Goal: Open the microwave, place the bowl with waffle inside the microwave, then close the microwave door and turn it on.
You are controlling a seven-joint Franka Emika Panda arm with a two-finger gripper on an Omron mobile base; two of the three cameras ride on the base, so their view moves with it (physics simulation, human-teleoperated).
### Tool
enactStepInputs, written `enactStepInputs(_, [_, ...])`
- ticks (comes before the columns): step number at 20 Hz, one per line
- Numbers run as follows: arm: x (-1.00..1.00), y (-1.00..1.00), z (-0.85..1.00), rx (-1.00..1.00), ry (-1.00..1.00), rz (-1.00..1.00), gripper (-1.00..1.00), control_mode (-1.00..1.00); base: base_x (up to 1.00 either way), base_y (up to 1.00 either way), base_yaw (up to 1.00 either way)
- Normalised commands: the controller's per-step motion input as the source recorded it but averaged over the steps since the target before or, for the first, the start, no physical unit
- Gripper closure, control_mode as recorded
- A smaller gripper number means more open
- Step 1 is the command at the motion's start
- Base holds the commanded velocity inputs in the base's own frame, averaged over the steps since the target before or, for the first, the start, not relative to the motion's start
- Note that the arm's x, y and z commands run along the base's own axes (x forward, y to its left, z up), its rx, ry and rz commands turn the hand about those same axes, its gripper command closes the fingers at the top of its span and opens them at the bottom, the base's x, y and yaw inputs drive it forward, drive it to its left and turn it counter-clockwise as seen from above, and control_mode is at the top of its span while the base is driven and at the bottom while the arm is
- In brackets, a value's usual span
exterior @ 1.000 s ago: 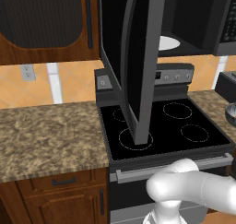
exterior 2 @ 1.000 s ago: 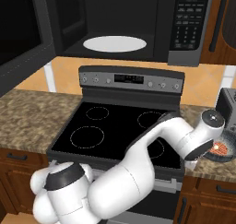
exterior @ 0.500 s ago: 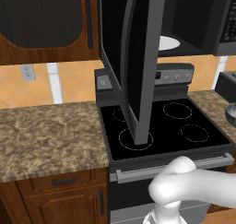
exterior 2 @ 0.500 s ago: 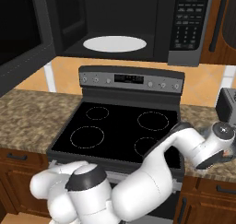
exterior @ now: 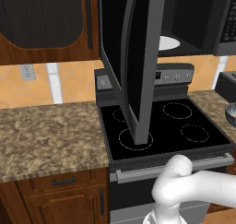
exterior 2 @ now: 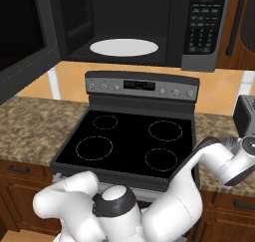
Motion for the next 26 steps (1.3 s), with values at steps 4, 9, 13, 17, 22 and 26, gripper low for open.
enactStepInputs(4, [0.29,0.00,-0.28,-0.04,-0.04,0.00,-1.00,-1.00,0.00,0.00,0.00])
enactStepInputs(9, [0.27,0.00,-0.17,-0.05,-0.02,0.00,-1.00,-1.00,0.00,0.00,0.00])
enactStepInputs(13, [0.32,-0.09,-0.21,-0.02,0.00,0.00,-1.00,-1.00,0.00,0.00,0.00])
enactStepInputs(17, [0.36,-0.23,-0.23,-0.01,0.00,0.00,-1.00,-1.00,0.00,0.00,0.00])
enactStepInputs(22, [0.25,-0.22,-0.18,0.00,0.00,0.00,-1.00,-1.00,0.00,0.00,0.00])
enactStepInputs(26, [0.15,-0.05,-0.16,-0.04,0.01,0.00,1.00,-1.00,0.00,0.00,0.00])
